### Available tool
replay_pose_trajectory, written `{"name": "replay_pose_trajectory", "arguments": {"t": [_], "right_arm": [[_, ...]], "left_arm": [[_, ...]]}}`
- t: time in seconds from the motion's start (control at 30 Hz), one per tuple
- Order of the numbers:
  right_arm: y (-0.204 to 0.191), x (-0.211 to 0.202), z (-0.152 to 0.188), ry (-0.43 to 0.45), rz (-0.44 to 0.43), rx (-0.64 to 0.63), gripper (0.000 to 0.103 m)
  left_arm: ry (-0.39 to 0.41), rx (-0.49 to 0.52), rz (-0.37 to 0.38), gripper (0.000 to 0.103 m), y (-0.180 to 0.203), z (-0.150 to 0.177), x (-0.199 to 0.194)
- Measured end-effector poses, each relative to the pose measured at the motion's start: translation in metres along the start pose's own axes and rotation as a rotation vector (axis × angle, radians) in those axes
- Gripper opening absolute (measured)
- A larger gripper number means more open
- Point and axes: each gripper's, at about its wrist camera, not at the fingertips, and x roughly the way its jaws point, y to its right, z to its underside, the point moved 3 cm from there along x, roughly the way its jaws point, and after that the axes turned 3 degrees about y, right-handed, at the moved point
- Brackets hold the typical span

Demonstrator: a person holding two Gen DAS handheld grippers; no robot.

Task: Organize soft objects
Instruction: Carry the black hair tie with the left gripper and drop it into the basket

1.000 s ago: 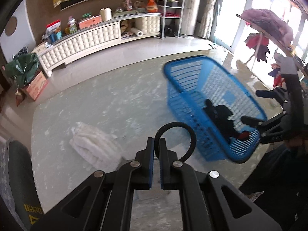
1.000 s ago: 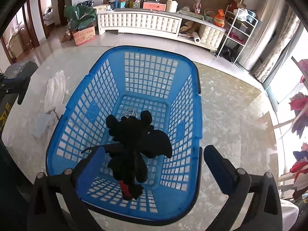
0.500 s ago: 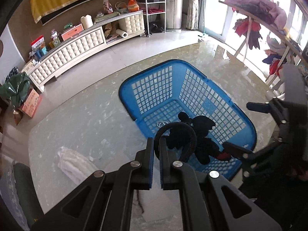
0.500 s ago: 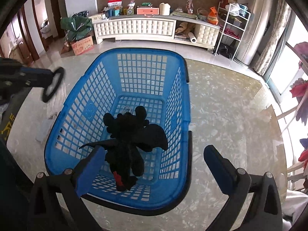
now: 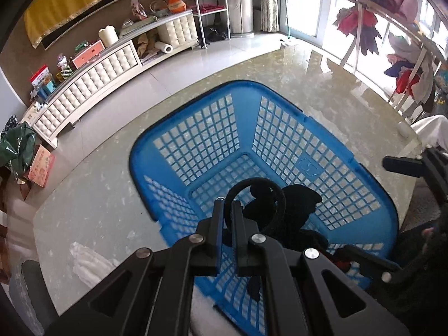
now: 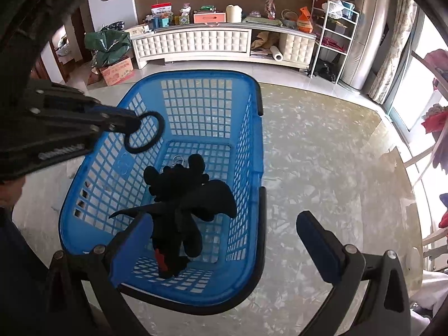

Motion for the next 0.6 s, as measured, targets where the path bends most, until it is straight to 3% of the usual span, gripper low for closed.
{"name": "replay_pose_trajectory", "arguments": {"t": [0.37,0.43,0.5,0.6], "right_arm": [[0.004,0.000,-0.005,0.005,-0.002,0.009,0.103],[0.007,0.001,-0.006,0.004,-0.001,0.020,0.103],[0.009,0.000,-0.006,0.007,-0.005,0.029,0.103],[0.010,-0.001,-0.006,0.015,-0.004,0.031,0.103]], "left_arm": [[-0.055,0.042,-0.013,0.005,0.005,-0.009,0.035],[-0.067,0.043,-0.015,0.012,0.005,-0.010,0.040],[-0.068,0.047,-0.031,0.028,0.005,-0.012,0.044],[-0.061,0.053,-0.033,0.040,0.007,-0.013,0.046]]}}
